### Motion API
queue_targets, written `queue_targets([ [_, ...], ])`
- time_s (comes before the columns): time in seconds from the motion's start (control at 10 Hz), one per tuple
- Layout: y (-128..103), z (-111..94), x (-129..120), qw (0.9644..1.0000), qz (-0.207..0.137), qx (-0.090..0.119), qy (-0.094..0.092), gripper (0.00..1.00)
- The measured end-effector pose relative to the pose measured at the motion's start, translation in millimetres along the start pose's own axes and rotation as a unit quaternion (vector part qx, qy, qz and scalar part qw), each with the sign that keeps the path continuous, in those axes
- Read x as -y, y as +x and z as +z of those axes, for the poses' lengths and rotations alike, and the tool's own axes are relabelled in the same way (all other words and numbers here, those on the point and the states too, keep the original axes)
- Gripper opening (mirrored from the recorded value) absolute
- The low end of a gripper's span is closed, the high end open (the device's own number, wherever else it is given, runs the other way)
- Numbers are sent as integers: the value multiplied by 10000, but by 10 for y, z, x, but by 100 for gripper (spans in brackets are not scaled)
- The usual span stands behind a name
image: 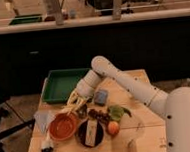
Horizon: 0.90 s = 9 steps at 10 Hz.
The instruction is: Place banana in metal cup
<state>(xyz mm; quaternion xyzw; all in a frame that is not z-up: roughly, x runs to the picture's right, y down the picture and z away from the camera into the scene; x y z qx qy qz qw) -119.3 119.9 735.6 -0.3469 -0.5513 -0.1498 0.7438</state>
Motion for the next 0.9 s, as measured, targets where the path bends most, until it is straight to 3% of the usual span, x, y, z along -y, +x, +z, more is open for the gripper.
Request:
queue_targets([
  [0.4, -66, -44, -11, 9987, 160, 384, 282, 0],
  [0.9, -95, -11, 31, 9940, 464, 867, 487, 0],
])
